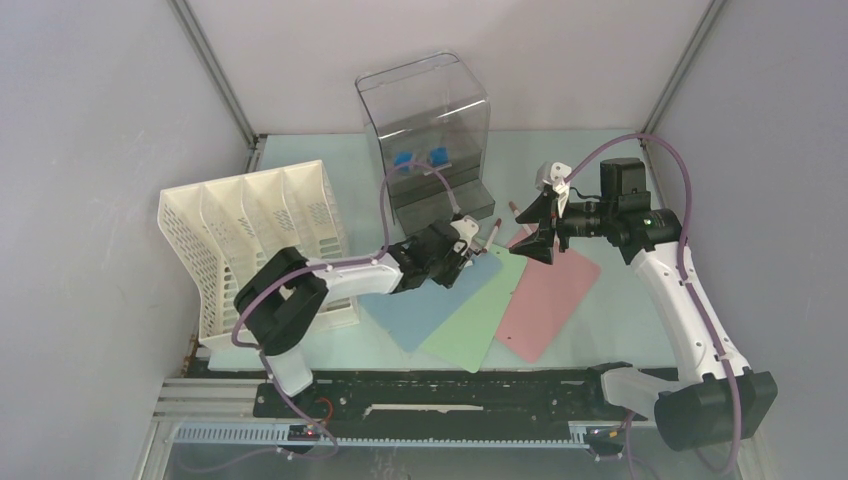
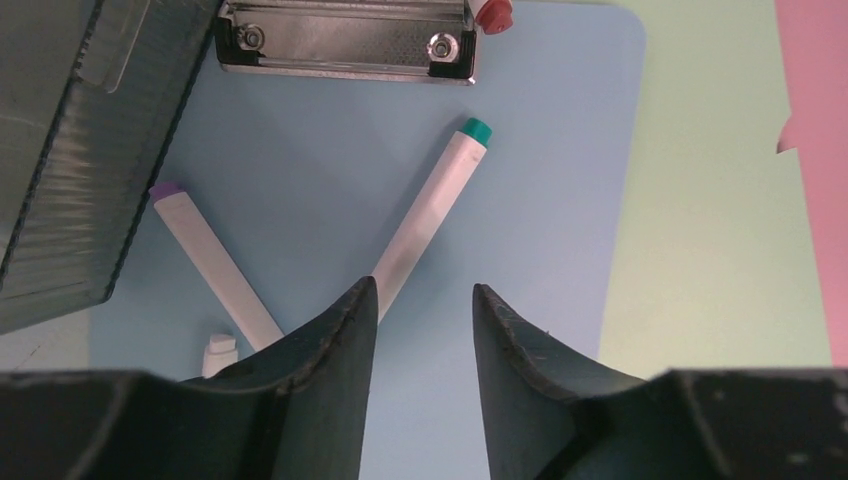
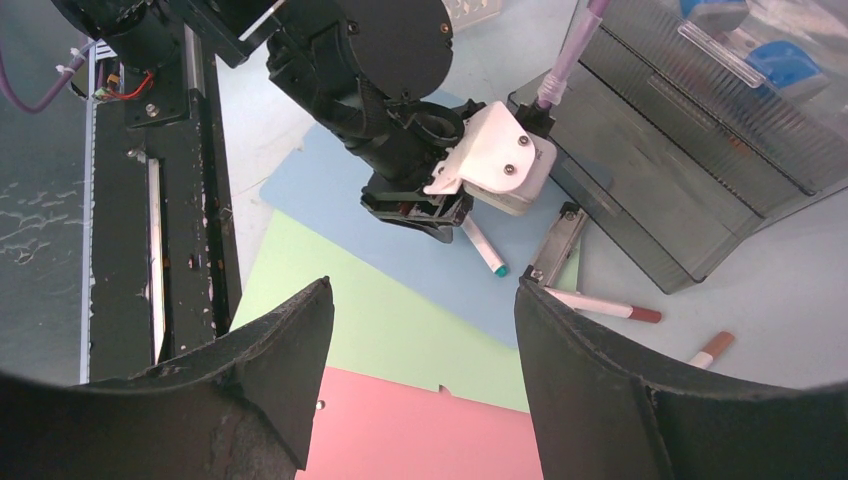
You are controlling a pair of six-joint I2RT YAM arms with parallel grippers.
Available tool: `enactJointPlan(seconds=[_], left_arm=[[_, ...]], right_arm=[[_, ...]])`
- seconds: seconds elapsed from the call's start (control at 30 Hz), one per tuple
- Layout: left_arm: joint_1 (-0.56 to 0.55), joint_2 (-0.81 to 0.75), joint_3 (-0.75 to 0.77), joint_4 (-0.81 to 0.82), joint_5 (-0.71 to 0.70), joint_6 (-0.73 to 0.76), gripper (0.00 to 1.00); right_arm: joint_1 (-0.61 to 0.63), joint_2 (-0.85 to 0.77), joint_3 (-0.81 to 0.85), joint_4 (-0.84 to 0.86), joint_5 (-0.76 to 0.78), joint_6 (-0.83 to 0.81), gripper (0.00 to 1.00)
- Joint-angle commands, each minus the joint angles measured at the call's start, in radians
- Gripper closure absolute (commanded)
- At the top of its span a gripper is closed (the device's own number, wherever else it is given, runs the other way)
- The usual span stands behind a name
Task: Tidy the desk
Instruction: Pick up the stationery from the center of the board.
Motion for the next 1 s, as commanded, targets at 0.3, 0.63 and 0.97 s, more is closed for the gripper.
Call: enactJointPlan(seconds=[0.3, 0.63, 0.97], left_arm=[[0.036, 0.072, 0.064, -0.022, 0.076, 0.043, 0.66], [0.035, 0.08, 0.054, -0.022, 0.08, 0.03, 0.86], [0.017, -0.025, -0.021, 0.038, 0.079, -0.021, 0.97]], right_arm=[[-0.009, 0.001, 0.001, -0.009, -0.02, -0.015, 0.26], [-0.008, 0.002, 0.001, -0.009, -0.021, -0.015, 0.26], [-0.008, 0.006, 0.001, -0.009, -0.022, -0.015, 0.26]])
